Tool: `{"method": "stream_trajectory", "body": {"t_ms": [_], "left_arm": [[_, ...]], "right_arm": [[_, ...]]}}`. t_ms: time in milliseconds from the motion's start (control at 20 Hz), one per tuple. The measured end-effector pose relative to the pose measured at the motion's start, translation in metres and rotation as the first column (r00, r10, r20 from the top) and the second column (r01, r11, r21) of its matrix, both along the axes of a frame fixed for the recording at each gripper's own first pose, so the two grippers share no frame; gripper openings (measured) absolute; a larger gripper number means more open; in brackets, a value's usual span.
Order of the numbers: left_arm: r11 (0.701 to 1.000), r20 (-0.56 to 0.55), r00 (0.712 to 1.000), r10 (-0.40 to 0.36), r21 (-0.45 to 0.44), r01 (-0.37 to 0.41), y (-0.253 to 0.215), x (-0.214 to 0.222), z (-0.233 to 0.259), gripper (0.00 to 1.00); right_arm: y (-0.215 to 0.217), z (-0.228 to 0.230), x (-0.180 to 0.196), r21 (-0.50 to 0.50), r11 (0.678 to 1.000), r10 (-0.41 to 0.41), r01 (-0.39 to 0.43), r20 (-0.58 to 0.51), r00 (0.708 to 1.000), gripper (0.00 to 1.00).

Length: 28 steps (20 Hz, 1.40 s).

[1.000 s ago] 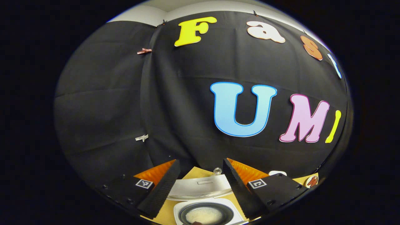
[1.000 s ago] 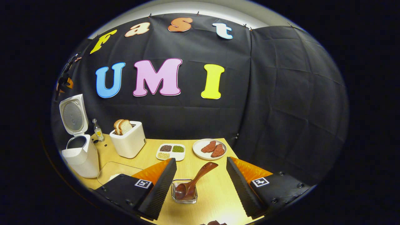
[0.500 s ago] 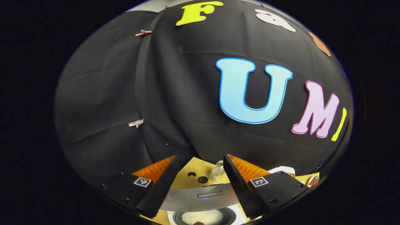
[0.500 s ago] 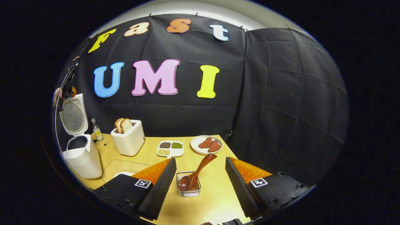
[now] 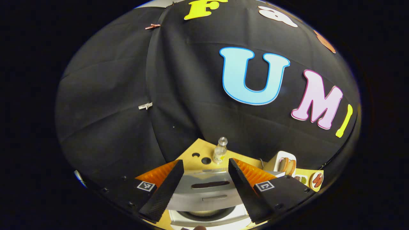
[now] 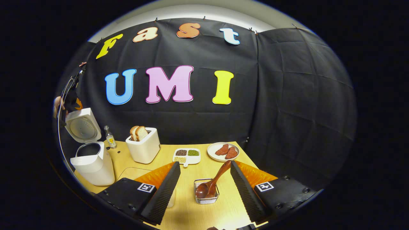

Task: Close the left gripper, press the button to open the rice cooker; take a wooden spoon from the chopstick holder with the right hand, scoop a spoonful of rice and pour it into the rice cooker, then put the wooden spoon back into the chopstick holder.

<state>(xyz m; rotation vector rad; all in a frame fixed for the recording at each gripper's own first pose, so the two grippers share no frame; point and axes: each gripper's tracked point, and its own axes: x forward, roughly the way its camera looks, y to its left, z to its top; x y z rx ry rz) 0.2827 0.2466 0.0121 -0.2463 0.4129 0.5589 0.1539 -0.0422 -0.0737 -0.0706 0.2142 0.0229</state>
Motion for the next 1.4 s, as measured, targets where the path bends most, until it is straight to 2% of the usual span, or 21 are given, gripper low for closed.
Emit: {"method": "stream_trajectory", "body": {"t_ms": [150,350,650,900,1100,1250,1400], "left_arm": [[0.999,-0.053,0.999,0.008,-0.034,-0.010,-0.022,-0.021,-0.040,0.98],[1.000,-0.118,0.993,-0.001,0.006,0.001,-0.043,-0.038,-0.082,0.97],[0.999,-0.210,0.978,-0.007,-0.047,-0.003,-0.067,-0.050,-0.150,0.99],[0.997,-0.203,0.977,-0.062,0.030,0.069,-0.081,-0.047,-0.160,1.00],[0.999,-0.147,0.989,-0.031,0.022,0.035,-0.079,-0.052,-0.154,1.00],[0.997,0.035,0.999,0.023,0.070,-0.025,-0.090,-0.070,-0.102,0.96],[0.988,0.180,0.984,-0.012,0.151,-0.015,-0.130,-0.104,-0.039,0.96]], "right_arm": [[0.001,-0.005,-0.001,0.007,1.000,0.027,-0.027,-0.007,1.000,0.98],[-0.006,-0.016,-0.004,-0.042,0.998,0.045,-0.046,-0.020,0.999,0.98],[-0.018,-0.035,-0.002,-0.059,0.997,0.038,-0.042,-0.071,0.997,0.98],[-0.022,-0.040,0.005,-0.058,0.996,0.063,-0.068,-0.079,0.995,0.98],[-0.024,-0.038,0.011,-0.051,0.994,0.095,-0.099,-0.077,0.993,0.98],[-0.023,-0.021,0.022,-0.034,0.990,0.135,-0.137,-0.051,0.990,0.98],[-0.019,0.002,0.041,-0.051,0.982,0.184,-0.184,0.006,0.983,0.98]]}}
